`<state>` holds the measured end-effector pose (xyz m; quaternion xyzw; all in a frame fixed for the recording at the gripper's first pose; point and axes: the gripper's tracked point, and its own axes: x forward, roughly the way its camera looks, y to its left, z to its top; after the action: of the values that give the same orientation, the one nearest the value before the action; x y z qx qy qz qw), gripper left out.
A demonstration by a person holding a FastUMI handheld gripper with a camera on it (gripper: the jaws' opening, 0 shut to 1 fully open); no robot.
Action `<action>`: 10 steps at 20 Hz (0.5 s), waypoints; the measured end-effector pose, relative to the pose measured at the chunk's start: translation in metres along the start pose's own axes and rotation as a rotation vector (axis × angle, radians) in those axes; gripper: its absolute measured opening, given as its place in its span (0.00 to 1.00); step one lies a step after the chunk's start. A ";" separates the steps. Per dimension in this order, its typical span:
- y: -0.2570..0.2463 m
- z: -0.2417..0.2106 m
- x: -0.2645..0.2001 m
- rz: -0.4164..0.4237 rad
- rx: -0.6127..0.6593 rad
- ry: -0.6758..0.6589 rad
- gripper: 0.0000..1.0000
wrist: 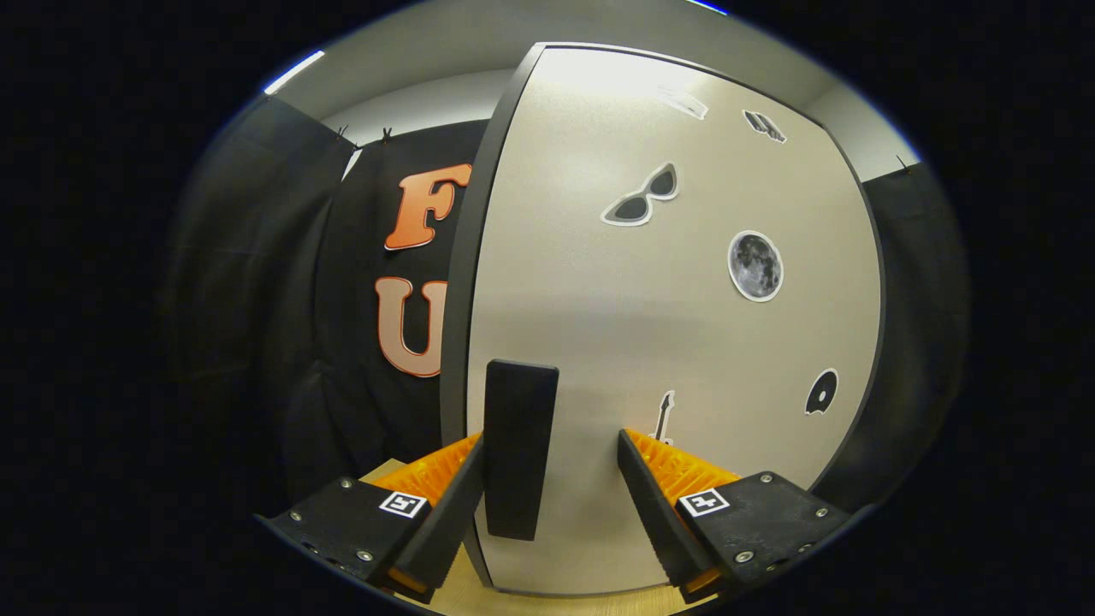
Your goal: Open the shoe cabinet door, grab the shoes and put them into the shoe cabinet, then close the shoe cabinet door.
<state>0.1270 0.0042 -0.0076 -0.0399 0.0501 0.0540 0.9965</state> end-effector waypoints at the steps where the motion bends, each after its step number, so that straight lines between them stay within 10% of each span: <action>1: 0.001 0.002 -0.002 0.002 0.017 -0.004 0.92; 10: -0.018 0.028 -0.086 -0.031 0.039 -0.059 0.93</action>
<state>0.0464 -0.0202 0.0306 -0.0196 0.0212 0.0386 0.9988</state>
